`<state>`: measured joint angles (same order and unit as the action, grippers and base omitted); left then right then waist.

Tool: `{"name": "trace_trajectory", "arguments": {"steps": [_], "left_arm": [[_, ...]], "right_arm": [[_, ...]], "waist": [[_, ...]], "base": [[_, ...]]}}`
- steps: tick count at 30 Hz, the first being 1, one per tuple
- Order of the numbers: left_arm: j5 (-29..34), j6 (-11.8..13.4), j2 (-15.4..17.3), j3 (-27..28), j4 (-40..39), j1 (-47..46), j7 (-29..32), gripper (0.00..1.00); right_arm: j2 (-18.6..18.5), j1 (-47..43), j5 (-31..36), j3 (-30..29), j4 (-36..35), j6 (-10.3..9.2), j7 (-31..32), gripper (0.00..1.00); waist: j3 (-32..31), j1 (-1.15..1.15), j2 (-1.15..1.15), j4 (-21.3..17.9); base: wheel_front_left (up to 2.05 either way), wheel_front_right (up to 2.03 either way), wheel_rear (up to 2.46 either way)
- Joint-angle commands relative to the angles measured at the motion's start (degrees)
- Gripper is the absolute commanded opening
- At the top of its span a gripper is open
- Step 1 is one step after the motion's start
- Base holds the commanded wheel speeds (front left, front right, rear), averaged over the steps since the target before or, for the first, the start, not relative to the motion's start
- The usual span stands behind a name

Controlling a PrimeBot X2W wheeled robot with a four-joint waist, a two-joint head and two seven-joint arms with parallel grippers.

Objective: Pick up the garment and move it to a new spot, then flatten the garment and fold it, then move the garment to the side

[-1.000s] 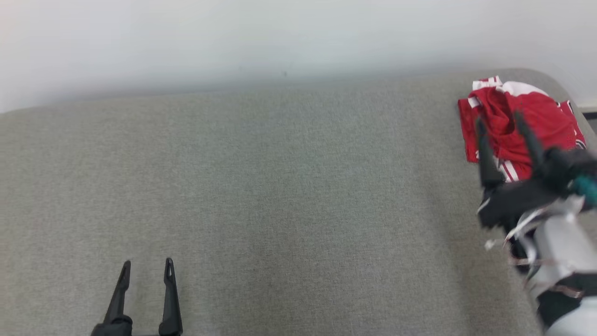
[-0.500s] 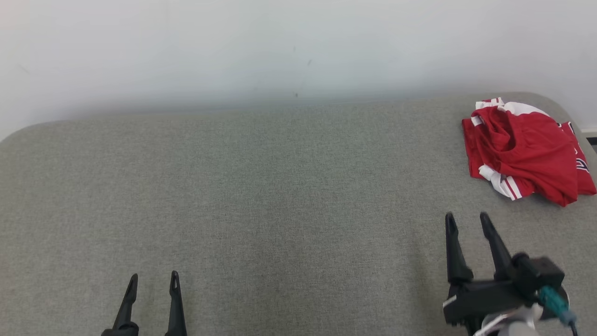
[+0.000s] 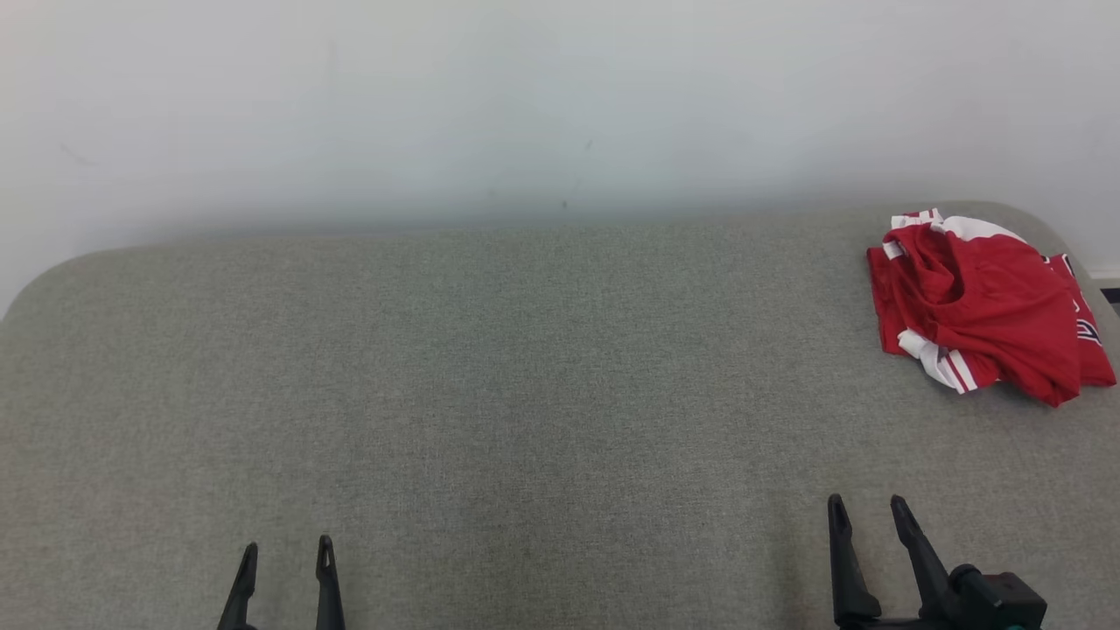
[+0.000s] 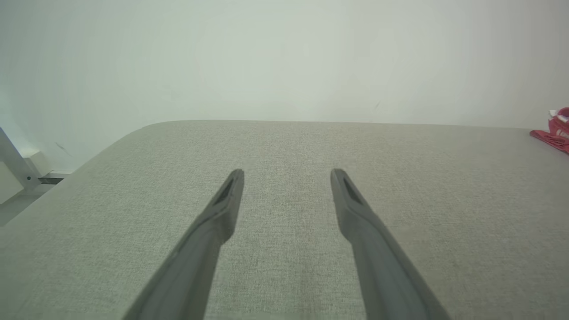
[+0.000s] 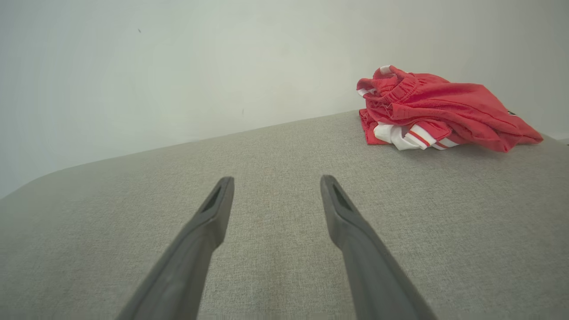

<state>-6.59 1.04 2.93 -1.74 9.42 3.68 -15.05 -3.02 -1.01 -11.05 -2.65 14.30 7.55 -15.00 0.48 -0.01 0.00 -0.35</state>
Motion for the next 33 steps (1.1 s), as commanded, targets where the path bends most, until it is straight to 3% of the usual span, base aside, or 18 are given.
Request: {"name": "trace_trajectory", "arguments": {"steps": [1,15,29,30,33], "left_arm": [[-0.2,0.4,-0.1,0.2,0.8,1.0,-0.2,1.00],[-1.0,0.6,-0.1,1.4,2.8,1.7,-0.2,1.00],[-0.4,-1.2,-0.1,0.9,3.8,1.8,-0.2,1.00],[-0.3,-1.2,0.0,0.8,3.7,1.0,0.0,0.00],[-0.7,-1.1,-0.1,0.7,5.3,1.0,0.2,0.00]], "right_arm": [[0.2,-0.9,-0.5,0.3,0.1,-0.17,-0.2,1.00],[0.2,-2.1,-1.3,2.2,0.8,-0.17,-0.2,1.00],[0.2,-1.9,-1.5,2.3,1.4,-0.17,-0.2,1.00],[0.1,-1.5,-1.1,2.3,1.4,0.00,0.0,0.00],[0.1,-1.7,-1.3,2.3,2.8,0.00,0.3,0.00]], "waist": [[-0.3,0.01,0.00,0.2],[-1.1,0.01,0.00,1.4],[-1.3,0.01,0.00,1.3],[-1.3,0.01,0.00,1.3],[-1.3,0.01,0.00,1.3]], "base": [[0.00,0.00,0.00],[0.00,0.00,0.00],[0.00,0.00,0.00],[0.00,0.00,0.00],[0.00,0.00,0.00]]}}
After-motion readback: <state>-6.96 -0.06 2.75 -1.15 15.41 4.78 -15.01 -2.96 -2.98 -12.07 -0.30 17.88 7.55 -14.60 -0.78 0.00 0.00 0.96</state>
